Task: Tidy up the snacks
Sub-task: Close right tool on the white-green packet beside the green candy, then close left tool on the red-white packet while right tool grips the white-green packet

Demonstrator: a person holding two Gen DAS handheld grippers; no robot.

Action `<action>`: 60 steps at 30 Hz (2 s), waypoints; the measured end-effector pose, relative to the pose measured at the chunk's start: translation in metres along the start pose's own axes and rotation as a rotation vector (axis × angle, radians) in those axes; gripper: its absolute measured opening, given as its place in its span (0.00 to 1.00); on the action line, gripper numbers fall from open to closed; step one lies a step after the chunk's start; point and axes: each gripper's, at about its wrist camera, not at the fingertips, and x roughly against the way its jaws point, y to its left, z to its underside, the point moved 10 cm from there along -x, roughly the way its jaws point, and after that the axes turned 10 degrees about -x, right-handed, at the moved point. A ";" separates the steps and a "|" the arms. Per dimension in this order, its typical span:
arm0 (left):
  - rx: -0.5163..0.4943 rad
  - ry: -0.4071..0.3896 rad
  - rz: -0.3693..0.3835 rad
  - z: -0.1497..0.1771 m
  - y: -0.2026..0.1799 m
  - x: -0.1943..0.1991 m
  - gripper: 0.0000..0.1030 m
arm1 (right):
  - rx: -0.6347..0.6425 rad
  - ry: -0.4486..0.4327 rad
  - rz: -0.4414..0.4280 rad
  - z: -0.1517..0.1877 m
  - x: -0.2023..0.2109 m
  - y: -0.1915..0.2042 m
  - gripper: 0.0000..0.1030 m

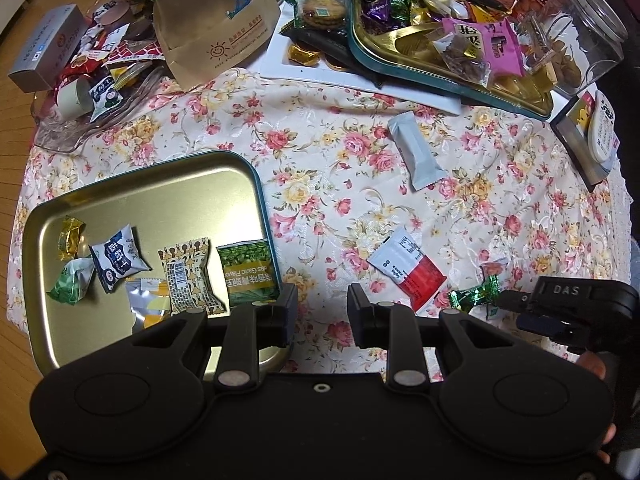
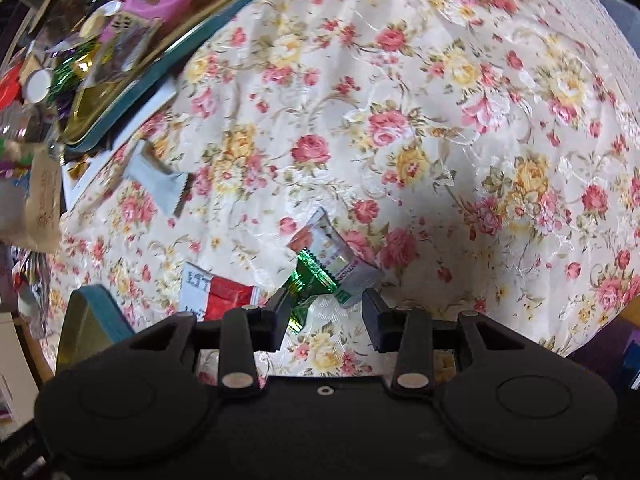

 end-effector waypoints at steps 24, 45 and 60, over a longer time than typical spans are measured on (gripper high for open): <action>0.009 -0.002 0.027 0.004 0.002 0.006 0.36 | 0.301 -0.158 0.226 0.032 -0.043 0.041 0.18; 0.004 -0.011 0.024 0.000 0.002 0.004 0.36 | 0.132 -0.049 -0.020 -0.001 0.012 0.016 0.01; 0.001 0.020 0.044 -0.007 -0.021 -0.017 0.36 | 0.083 -0.054 -0.181 0.004 0.079 0.017 0.02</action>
